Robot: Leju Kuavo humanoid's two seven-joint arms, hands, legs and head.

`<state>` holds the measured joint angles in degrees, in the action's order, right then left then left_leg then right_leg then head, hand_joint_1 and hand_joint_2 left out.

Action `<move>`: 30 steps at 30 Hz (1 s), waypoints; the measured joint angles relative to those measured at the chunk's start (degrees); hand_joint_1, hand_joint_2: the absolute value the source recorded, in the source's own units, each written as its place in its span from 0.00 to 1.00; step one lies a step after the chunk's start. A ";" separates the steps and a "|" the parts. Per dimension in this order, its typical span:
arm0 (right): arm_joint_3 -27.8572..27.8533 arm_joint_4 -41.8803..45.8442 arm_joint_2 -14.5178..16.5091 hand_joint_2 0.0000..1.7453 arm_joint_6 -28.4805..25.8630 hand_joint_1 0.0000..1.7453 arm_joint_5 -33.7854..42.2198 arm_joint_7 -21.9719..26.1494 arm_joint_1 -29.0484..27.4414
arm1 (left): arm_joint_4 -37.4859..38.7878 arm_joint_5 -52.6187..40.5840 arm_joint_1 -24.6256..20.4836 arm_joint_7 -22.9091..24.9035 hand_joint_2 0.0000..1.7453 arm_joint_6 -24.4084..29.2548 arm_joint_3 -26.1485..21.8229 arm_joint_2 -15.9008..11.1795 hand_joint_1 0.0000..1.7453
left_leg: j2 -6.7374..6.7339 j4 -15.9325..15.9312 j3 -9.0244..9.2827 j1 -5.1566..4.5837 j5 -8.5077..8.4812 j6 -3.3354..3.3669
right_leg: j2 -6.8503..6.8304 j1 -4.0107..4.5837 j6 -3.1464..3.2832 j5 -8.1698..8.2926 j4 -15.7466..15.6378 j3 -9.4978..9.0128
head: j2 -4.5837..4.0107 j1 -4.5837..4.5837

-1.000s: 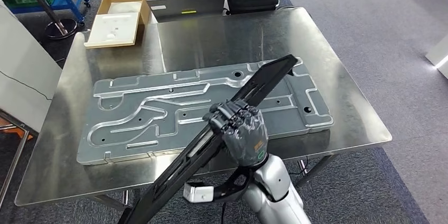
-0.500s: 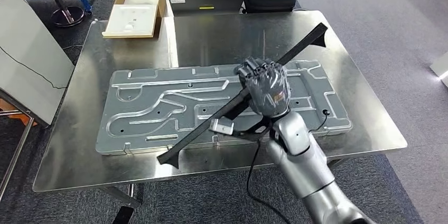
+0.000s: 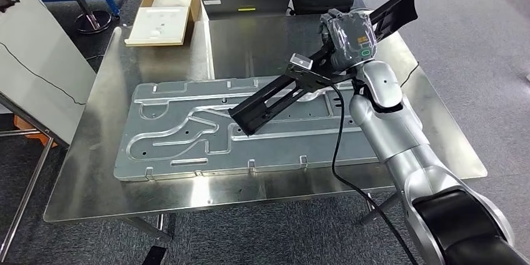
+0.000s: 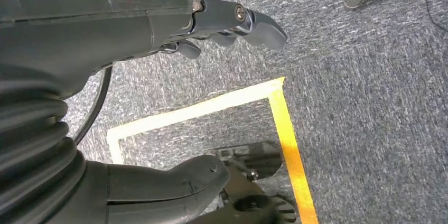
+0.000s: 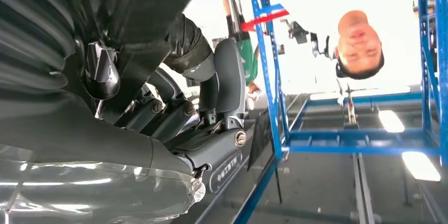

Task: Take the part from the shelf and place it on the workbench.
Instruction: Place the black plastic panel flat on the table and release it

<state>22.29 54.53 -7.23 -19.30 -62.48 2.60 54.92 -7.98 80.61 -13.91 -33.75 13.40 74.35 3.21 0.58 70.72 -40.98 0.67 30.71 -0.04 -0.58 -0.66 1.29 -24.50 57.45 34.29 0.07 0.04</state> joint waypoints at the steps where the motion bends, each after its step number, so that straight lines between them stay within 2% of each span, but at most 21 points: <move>1: 0.00 -0.84 -0.21 1.00 0.94 1.00 0.28 -0.18 0.62 | 0.00 0.18 0.05 0.05 1.00 0.00 -0.01 0.00 0.00 | -0.10 3.13 -1.56 0.07 0.96 -0.22 | 0.00 0.00 -0.03 -0.06 0.07 0.00 | 0.00 0.00; 2: 0.01 -1.66 -0.51 1.00 2.12 1.00 0.62 -0.39 1.23 | 0.00 0.37 0.13 0.11 1.00 -0.01 -0.01 -0.01 0.00 | -0.18 4.44 -2.32 0.11 0.91 -0.39 | -0.01 -0.01 -0.10 -0.14 0.19 -0.01 | 0.00 0.00; 3: 0.02 -2.43 -0.87 1.00 3.49 1.00 0.96 -0.56 2.00 | 0.00 0.61 0.25 0.18 1.00 -0.04 -0.01 -0.02 0.00 | -0.24 3.44 -1.97 0.15 -0.28 -0.49 | -0.03 -0.04 -0.23 -0.27 0.37 -0.01 | 0.00 0.01; 5: 0.05 -3.92 -1.61 1.00 6.49 1.00 1.62 -0.56 4.32 | 0.00 0.98 0.46 0.25 1.00 -0.19 -0.02 -0.10 0.00 | -0.46 -3.83 1.36 0.24 -4.18 -0.49 | -0.08 -0.12 -0.70 -0.75 1.03 0.06 | 0.00 0.00; 6: 0.06 -4.76 -1.99 1.00 8.11 1.00 1.96 -0.46 5.88 | 0.00 1.19 0.53 0.24 1.00 -0.36 -0.02 -0.14 0.00 | -0.54 -7.37 2.99 0.20 -5.50 -0.29 | -0.09 -0.03 -1.01 -1.01 1.49 0.27 | 0.00 -0.01; 7: 0.08 -5.64 -2.30 1.00 9.63 1.00 2.27 -0.33 7.46 | 0.00 1.37 0.61 0.21 1.00 -0.57 -0.02 -0.16 0.00 | -0.61 -9.74 4.03 0.16 -6.18 -0.01 | -0.10 0.08 -1.32 -1.19 1.84 0.53 | 0.00 -0.01; 8: 0.10 -6.53 -2.57 1.00 11.11 1.00 2.54 -0.25 8.96 | 0.00 1.53 0.73 0.16 1.00 -0.80 -0.02 -0.17 0.00 | -0.63 -10.67 4.36 0.07 -6.16 0.32 | -0.10 0.22 -1.58 -1.25 2.04 0.78 | 0.00 -0.02; 11: 0.22 -8.66 -2.97 1.00 13.89 1.00 3.19 -0.02 12.29 | 0.00 1.75 0.97 -0.04 1.00 -1.32 -0.02 -0.15 0.00 | -0.53 -11.06 4.41 0.08 -6.38 1.44 | -0.07 0.17 -2.26 -1.61 2.39 1.10 | 0.00 -0.04; 13: 0.28 -9.85 -3.14 1.00 14.55 1.00 3.64 0.32 13.91 | 0.00 1.75 0.86 -0.17 1.00 -1.68 -0.02 -0.14 0.00 | -0.50 -11.46 4.60 0.27 -6.62 2.18 | 0.04 -0.01 -2.70 -3.86 5.90 2.58 | 0.00 -0.05; 15: 0.38 -10.98 -3.17 1.00 14.51 1.00 4.19 0.73 14.83 | 0.00 1.81 0.80 -0.24 1.00 -2.05 -0.02 -0.13 0.00 | -0.38 -11.50 4.62 0.26 -6.61 2.50 | 0.18 -0.09 -3.03 -7.24 13.14 5.94 | 0.00 -0.06; 16: 0.49 -11.50 -3.17 1.00 14.33 1.00 4.49 0.89 14.97 | 0.00 1.88 0.82 -0.23 1.00 -2.18 -0.02 -0.12 0.00 | -0.29 -11.49 4.64 0.25 -6.59 2.53 | 0.22 -0.11 -3.11 -8.22 16.32 7.61 | 0.00 -0.06; 17: 0.61 -11.96 -3.17 1.00 14.09 1.00 4.78 1.09 14.98 | 0.00 1.98 0.84 -0.20 1.00 -2.26 -0.02 -0.10 0.00 | -0.17 -11.48 4.67 0.24 -6.57 2.54 | 0.26 -0.10 -3.09 -8.12 17.73 8.54 | 0.00 -0.06; 18: 0.74 -12.31 -3.15 1.00 13.77 1.00 5.00 1.25 14.97 | 0.00 2.08 0.84 -0.12 1.00 -2.31 -0.02 -0.07 0.00 | -0.06 -11.46 4.72 0.22 -6.55 2.53 | 0.29 -0.09 -2.95 -6.91 16.96 8.44 | 0.00 -0.06; 20: 0.98 -12.69 -3.11 1.00 12.99 1.00 5.29 1.39 15.04 | 0.00 2.20 0.77 0.05 1.00 -2.31 -0.02 0.07 0.00 | 0.16 -11.47 4.94 0.14 -6.46 2.40 | 0.35 0.06 -2.29 -2.62 9.67 5.37 | 0.00 -0.06; 21: 1.10 -12.79 -3.07 1.00 12.58 1.00 5.38 1.40 15.13 | 0.00 2.20 0.70 0.13 1.00 -2.31 -0.02 0.17 0.00 | 0.25 -11.48 4.99 0.02 -6.41 2.25 | 0.36 0.24 -1.93 -1.08 5.90 3.62 | 0.01 -0.05; 22: 1.23 -12.89 -3.04 1.00 12.27 1.00 5.42 1.40 15.21 | 0.00 2.21 0.66 0.16 1.00 -2.31 -0.02 0.25 0.00 | 0.31 -11.51 4.98 -0.02 -6.39 2.04 | 0.38 0.44 -1.63 -0.20 3.19 2.40 | 0.01 -0.05; 24: 1.52 -13.17 -2.98 1.00 11.99 1.00 5.59 1.44 15.31 | 0.00 2.23 0.64 0.15 1.00 -2.40 -0.02 0.33 0.00 | 0.34 -11.65 4.90 -0.05 -6.42 1.47 | 0.42 0.79 -1.34 -0.12 1.67 1.76 | 0.01 -0.05; 26: 1.70 -13.42 -2.88 1.00 11.91 1.00 5.96 1.62 15.28 | 0.00 2.26 0.64 0.08 1.00 -2.50 -0.02 0.32 0.00 | 0.31 -11.63 4.96 -0.11 -6.21 0.80 | 0.39 0.57 -0.96 0.14 0.97 1.44 | 0.00 -0.06; 27: 1.78 -13.52 -2.77 1.00 11.83 1.00 6.20 1.85 15.27 | 0.00 2.26 0.61 -0.04 1.00 -2.50 -0.01 0.31 0.00 | 0.23 -10.80 4.65 -0.15 -5.52 0.52 | 0.32 0.37 -0.71 0.32 0.58 1.19 | 0.00 -0.04; 28: 1.88 -13.62 -2.65 1.00 11.74 1.00 6.41 2.10 15.22 | 0.00 2.26 0.60 -0.25 1.00 -2.46 -0.01 0.30 0.00 | 0.12 -8.81 3.81 -0.16 -4.26 0.28 | 0.23 0.17 -0.47 0.48 0.21 0.94 | 0.01 -0.04; 30: 2.47 -13.90 -2.38 1.00 11.58 1.00 6.63 2.74 14.82 | 0.00 2.27 0.69 -0.73 1.00 -2.17 0.00 0.31 0.00 | -0.10 -1.72 0.58 0.03 -0.72 -0.05 | 0.15 0.12 -0.17 0.51 0.08 0.80 | 0.01 -0.03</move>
<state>24.76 40.63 -9.62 -7.72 -55.85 5.35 69.74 -7.98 82.89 -13.21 -34.47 11.23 74.35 3.52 0.48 68.99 -40.39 0.70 29.99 -0.09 -0.43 -0.54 1.13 -23.99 57.53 35.09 0.07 0.01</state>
